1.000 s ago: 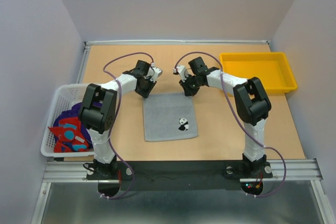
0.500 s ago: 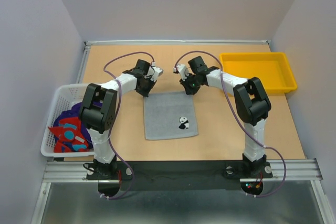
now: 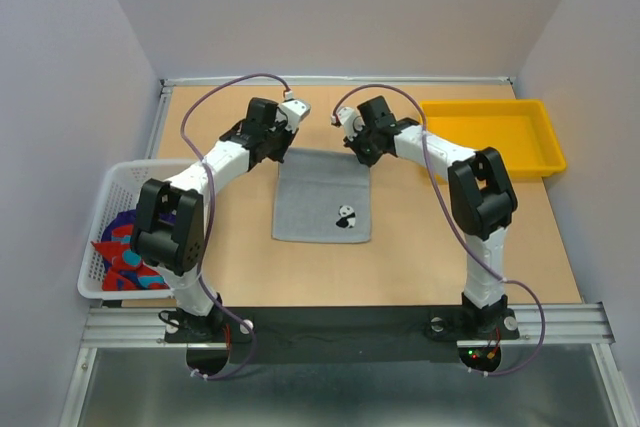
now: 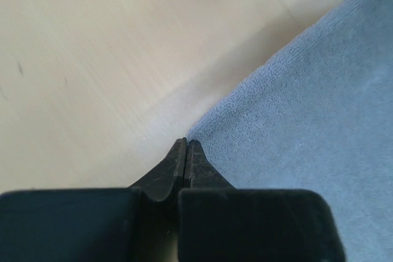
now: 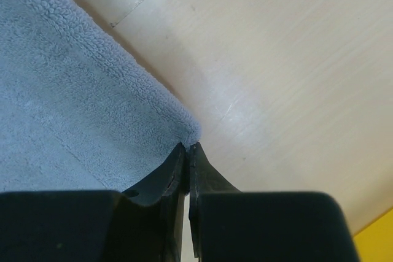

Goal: Fold and stack the towels
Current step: Fold the towel

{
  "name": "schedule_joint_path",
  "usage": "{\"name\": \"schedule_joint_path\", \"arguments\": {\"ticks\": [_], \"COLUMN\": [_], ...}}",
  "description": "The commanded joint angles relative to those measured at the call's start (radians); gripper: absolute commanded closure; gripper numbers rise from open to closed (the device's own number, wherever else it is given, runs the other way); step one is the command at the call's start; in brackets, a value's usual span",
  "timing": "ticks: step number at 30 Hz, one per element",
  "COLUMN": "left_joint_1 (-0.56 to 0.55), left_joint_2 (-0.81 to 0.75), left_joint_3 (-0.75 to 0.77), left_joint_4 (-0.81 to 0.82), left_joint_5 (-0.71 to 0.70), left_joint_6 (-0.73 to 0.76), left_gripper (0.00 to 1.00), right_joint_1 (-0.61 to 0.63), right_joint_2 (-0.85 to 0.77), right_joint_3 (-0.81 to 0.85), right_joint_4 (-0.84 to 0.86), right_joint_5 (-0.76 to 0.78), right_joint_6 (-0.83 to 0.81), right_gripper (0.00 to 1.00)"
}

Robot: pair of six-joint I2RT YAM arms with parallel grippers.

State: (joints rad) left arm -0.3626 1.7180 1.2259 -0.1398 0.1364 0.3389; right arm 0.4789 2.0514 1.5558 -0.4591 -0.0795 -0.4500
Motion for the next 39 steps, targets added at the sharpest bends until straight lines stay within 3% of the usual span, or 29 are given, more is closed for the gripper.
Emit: {"name": "schedule_joint_path", "arguments": {"ticks": [1,30,39], "left_joint_1": [0.014,-0.058,-0.101], "left_joint_2": [-0.075,-0.336,-0.351], "left_joint_3": [-0.038,-0.348,-0.398], "left_joint_4": [0.045,0.082,0.078], "left_joint_5": [-0.014,-0.006,-0.038], "left_joint_6": [0.012,-0.251,-0.336], "left_gripper": [1.00,1.00,1.00], "right_joint_1": [-0.020,0.007,0.055], "right_joint_2": [-0.083,-0.479,-0.519], "right_joint_3": [0.029,-0.413,-0.496], "right_joint_4": [-0.009,0.054,0.053], "right_joint_5": [0.075,-0.141,-0.232], "right_joint_6": [-0.015,0.166,0.218], "right_gripper": [0.99,1.00,0.99]}}
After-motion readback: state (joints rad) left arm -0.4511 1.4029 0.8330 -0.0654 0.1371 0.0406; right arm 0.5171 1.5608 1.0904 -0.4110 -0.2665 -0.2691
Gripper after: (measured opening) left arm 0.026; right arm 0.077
